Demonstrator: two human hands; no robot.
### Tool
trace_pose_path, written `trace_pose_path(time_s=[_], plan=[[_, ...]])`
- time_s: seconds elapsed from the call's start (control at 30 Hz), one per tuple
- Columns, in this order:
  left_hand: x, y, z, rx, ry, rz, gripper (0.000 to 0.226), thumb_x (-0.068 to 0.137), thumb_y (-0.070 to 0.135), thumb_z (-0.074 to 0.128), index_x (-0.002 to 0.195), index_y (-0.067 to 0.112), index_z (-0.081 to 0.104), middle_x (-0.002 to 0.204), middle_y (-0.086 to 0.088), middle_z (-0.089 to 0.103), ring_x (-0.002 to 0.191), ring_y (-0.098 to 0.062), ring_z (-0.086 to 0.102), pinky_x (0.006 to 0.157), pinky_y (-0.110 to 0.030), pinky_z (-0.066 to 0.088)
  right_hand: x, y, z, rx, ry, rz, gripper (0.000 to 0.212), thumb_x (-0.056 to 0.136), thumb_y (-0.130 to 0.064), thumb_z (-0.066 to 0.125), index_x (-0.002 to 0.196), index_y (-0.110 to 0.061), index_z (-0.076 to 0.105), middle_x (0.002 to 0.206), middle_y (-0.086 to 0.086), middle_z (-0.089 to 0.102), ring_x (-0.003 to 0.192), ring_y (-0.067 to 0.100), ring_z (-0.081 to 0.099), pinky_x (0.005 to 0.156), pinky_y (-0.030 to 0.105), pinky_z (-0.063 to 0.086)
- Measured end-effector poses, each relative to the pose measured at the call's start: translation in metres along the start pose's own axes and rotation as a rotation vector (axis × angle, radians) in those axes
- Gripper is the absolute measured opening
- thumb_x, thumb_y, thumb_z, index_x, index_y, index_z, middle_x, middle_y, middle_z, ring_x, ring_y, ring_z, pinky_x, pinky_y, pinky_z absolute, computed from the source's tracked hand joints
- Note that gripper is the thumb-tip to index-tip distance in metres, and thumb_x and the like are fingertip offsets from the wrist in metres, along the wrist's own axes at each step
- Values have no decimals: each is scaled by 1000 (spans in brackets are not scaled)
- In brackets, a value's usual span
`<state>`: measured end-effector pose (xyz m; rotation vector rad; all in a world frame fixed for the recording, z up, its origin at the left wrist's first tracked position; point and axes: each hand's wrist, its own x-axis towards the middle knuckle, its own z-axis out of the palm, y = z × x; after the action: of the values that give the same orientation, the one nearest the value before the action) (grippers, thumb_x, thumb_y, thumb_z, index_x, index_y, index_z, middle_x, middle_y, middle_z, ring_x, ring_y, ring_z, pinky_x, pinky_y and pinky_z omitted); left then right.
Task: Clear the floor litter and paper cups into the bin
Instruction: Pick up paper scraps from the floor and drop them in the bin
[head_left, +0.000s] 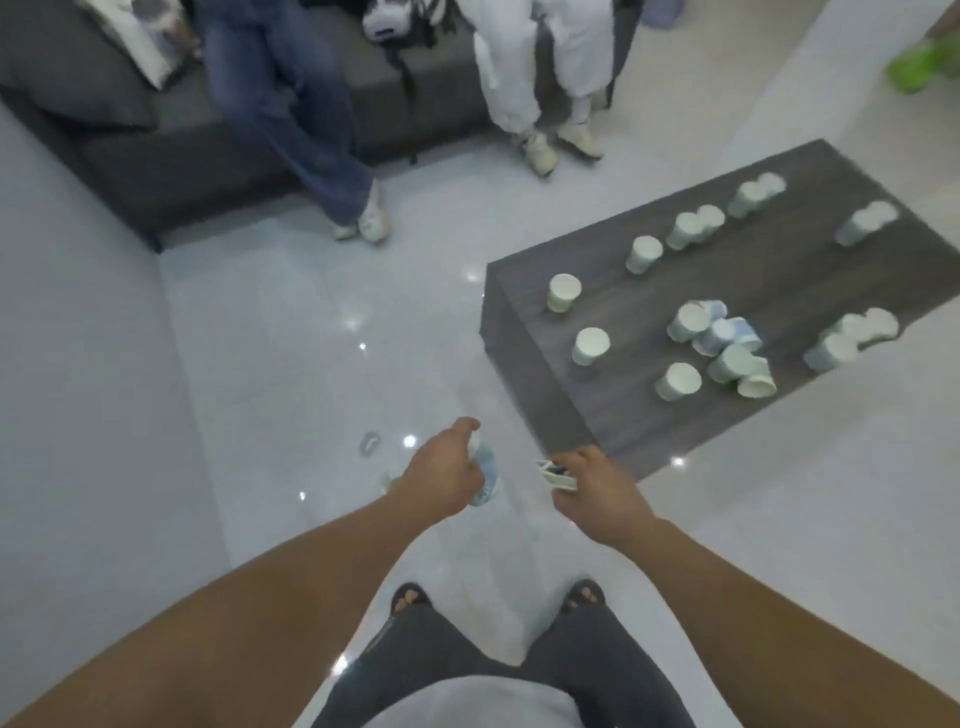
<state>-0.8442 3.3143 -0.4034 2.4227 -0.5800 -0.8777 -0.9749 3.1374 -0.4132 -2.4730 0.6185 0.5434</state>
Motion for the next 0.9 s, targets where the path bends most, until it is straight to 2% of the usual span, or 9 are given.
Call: trace_pose_path(time_s=[0.2,0.3,0.47,0.57,0.67,0.9], plan=[[-2,156,83,149,-104,235,50,78,15,59,124,25,45,111,-3,59,98,-24,56,75,-26,40,-88,125,-25,218,199,186,46,88,-30,62,133,-26,55,126,1,50,106,23,58,87,28,44],[-9,236,145,229,-178,343,54,81,15,59,131,23,42,118,-3,57,105,-26,56,79,-29,45,-140,200,-41,317,305,299,48,88,-29,62,135,-25,54,128,0,48,105,23,60,88,26,44],[-31,352,242,268,-321,516,60,83,15,58,139,24,38,129,-6,54,113,-23,52,86,-25,39,-232,310,-61,379,416,483,47,89,-29,60,135,-25,52,130,1,47,107,23,59,88,25,44],[-40,406,290,335,-380,601,58,85,17,57,138,26,38,125,-7,57,107,-24,56,82,-26,42,-274,362,-67,429,466,584,47,90,-28,58,137,-25,51,132,0,45,108,21,59,86,24,43],[-44,453,332,400,-414,672,59,84,17,57,139,23,38,121,-9,59,107,-26,57,87,-26,43,-305,405,-70,464,516,680,47,90,-28,58,137,-25,51,132,0,45,107,21,60,83,22,42],[-23,546,425,441,-507,718,59,86,17,59,140,23,36,127,-8,55,106,-23,56,82,-24,41,-333,518,-93,509,542,814,47,90,-29,57,137,-25,51,132,-1,45,107,21,60,82,22,42]])
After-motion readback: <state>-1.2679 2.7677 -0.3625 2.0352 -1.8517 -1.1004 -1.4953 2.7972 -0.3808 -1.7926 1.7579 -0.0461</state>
